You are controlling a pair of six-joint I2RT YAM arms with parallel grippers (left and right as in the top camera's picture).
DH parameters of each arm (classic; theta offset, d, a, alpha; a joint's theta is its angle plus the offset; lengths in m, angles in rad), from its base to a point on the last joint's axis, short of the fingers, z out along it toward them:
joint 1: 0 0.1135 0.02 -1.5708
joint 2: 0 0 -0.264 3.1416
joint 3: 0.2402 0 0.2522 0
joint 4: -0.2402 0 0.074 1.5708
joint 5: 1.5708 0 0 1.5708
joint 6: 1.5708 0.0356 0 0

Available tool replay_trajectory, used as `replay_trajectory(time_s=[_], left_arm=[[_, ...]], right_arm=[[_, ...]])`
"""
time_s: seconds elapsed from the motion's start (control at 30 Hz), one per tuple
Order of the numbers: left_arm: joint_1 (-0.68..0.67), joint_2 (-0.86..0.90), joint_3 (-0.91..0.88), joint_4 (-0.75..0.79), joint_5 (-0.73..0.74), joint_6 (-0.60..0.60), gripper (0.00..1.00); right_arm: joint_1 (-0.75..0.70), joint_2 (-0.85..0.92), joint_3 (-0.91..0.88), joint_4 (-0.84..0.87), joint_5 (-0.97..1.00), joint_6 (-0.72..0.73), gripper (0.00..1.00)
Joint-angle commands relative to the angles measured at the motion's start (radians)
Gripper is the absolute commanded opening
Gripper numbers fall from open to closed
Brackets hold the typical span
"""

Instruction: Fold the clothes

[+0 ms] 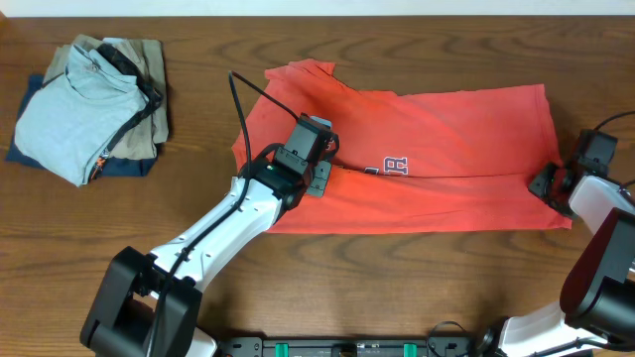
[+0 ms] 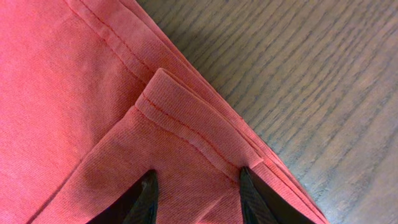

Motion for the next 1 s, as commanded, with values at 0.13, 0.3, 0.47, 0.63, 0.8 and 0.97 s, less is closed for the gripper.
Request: replay_trajectory(time_s=[0.13,0.3,0.47,0.63,0.8,0.97], left_arm=[[0.002,0.007,0.015,0.001,-0.016,-0.013,0.06],[0.002,0.007,0.015,0.001,-0.016,-0.013,0.06],[0.002,0.007,0.015,0.002,-0.016,-0.013,0.07],[0.002,0.007,0.015,0.007,-0.016,-0.013,0.07],[0.002,0.021,0.015,0.047,-0.017,-0.012,0.07],[0.014,0.069,0.015,0.153,-0.1,-0.012,0.1]], right_arm=[[-0.011,0.024,-0.006,0.008,0.021,0.006,0.3],[-0.022,0.017,-0.002,0.0,0.021,0.006,0.11],[-0.035,-0.017,-0.002,-0.011,0.021,0.006,0.05],[-0.037,-0.076,-0.002,-0.004,0.001,0.006,0.01],[-0.036,-0.108,-0.002,0.052,-0.124,0.006,0.01],[-0.025,-0.107,-0.002,0.161,-0.201,0.023,0.17]])
